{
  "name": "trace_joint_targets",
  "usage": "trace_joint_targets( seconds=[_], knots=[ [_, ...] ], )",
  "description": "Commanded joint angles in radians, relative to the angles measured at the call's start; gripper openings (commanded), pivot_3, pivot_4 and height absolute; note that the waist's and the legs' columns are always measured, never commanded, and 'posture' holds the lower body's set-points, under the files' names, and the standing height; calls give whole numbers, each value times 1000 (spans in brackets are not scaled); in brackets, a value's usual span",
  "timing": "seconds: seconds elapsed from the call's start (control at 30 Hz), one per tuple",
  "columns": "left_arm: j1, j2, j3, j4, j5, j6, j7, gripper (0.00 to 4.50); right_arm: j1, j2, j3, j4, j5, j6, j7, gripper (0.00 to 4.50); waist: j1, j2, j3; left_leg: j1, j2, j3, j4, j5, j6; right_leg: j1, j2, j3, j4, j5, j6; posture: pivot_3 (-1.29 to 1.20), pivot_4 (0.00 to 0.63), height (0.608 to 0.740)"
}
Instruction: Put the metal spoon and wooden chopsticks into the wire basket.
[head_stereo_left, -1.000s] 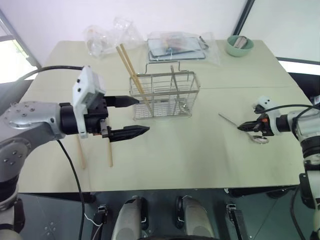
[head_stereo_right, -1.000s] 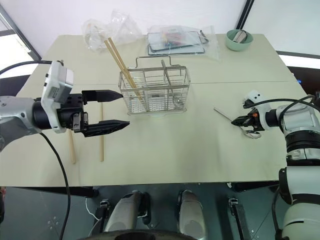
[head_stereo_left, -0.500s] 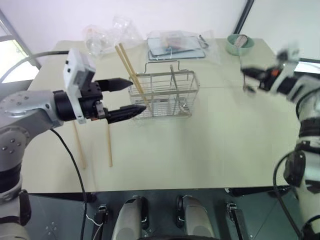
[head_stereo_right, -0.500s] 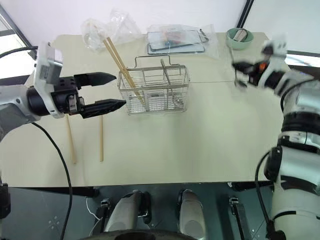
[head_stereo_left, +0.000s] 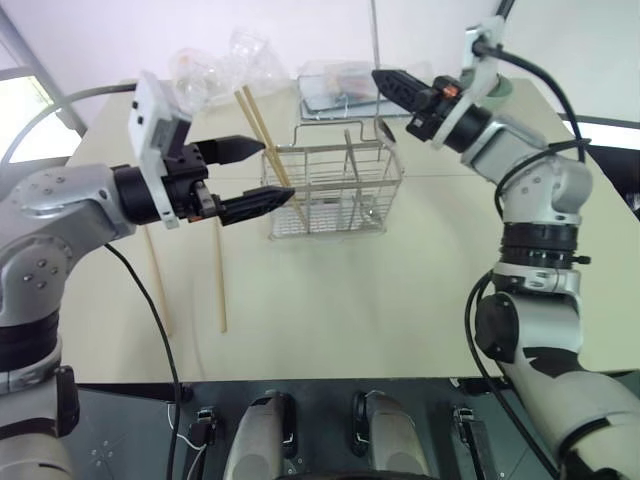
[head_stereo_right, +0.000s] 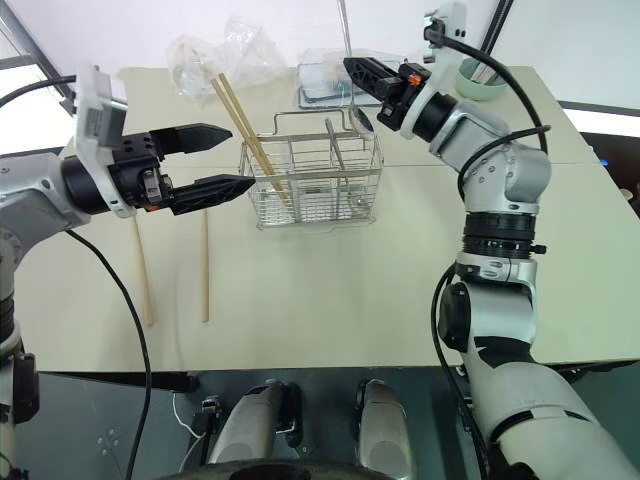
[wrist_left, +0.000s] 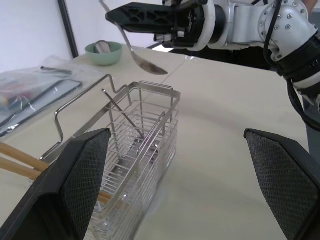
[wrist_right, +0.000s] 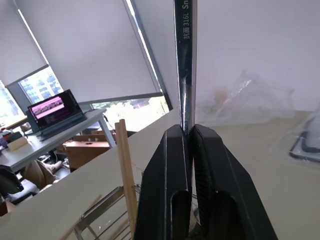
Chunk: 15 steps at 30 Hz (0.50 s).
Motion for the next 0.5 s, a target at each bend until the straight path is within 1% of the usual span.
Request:
trace_joint_targets(
  seconds=[0.03, 0.2, 0.3, 0.5],
  knots=[
    [-9, 5, 35, -28, 0, -14, 5, 4500, 9, 15, 19, 11, -16, -76, -4, 67, -2, 0, 0, 0, 0, 0, 0, 0, 0, 0, 0, 0, 0, 0, 0, 0, 150, 707],
    [-8, 8, 47, -38, -6, -8, 23, 4500, 62, 26, 48, 23, -28, -101, -4, 67, -4, 0, 0, 0, 0, 0, 0, 0, 0, 0, 1, 0, 0, 0, 0, 0, 150, 707],
    [-9, 12, 54, -38, -13, -4, 27, 4500, 86, 24, 52, 19, -29, -105, -8, 1015, -4, 0, 0, 0, 0, 0, 0, 0, 0, -1, 1, 0, 0, 0, 0, 0, 150, 707],
    [-13, 14, 57, -28, -2, -6, 21, 4500, 104, -2, 30, 3, -28, -124, -35, 3993, -3, 0, 0, 0, 0, 0, 0, 0, 0, 0, 1, 0, 0, 0, 0, 0, 150, 707]
  ],
)
